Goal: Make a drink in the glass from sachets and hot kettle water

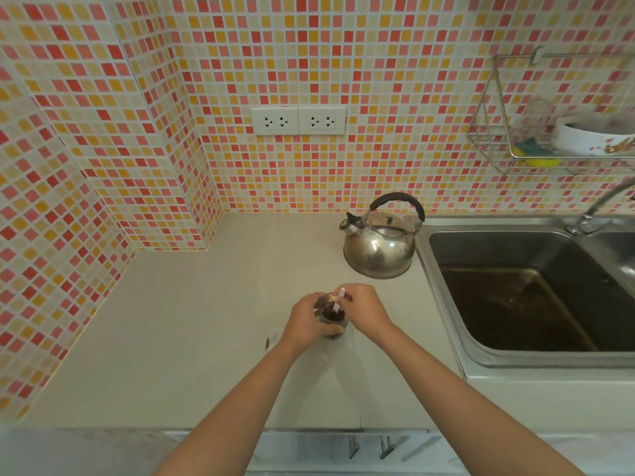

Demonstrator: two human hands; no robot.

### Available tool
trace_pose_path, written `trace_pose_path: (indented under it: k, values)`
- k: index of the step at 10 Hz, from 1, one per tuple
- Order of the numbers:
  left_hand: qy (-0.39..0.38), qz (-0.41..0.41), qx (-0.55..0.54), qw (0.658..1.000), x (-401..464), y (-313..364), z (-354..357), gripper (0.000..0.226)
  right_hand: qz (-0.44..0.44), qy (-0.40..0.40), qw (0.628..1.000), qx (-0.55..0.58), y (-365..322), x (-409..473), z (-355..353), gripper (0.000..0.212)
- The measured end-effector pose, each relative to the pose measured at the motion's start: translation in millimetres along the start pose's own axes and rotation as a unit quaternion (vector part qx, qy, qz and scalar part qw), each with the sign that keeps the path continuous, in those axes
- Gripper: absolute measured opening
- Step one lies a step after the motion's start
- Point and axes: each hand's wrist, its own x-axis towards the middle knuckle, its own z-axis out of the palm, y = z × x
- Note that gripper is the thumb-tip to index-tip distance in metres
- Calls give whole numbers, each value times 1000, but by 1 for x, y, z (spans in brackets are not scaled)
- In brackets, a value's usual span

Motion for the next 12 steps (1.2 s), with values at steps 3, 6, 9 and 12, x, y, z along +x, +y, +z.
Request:
trace_pose_path:
  k: [3, 6, 9, 12]
  values:
    - [-1, 3, -4, 1000, -2, 2, -1, 58, 2, -35, 999, -19, -6, 0, 3, 21]
    - [0, -25, 12, 1000, -1, 4, -1, 68, 139, 56, 984, 96, 16, 5, -3, 18]
    - [-3, -48, -5, 999, -2, 9, -2, 77, 168, 69, 977, 111, 24, 4, 8, 24]
    - [-84, -57, 66, 993, -7, 18, -24, 107, 169, 109, 975, 97, 22, -7, -17, 78]
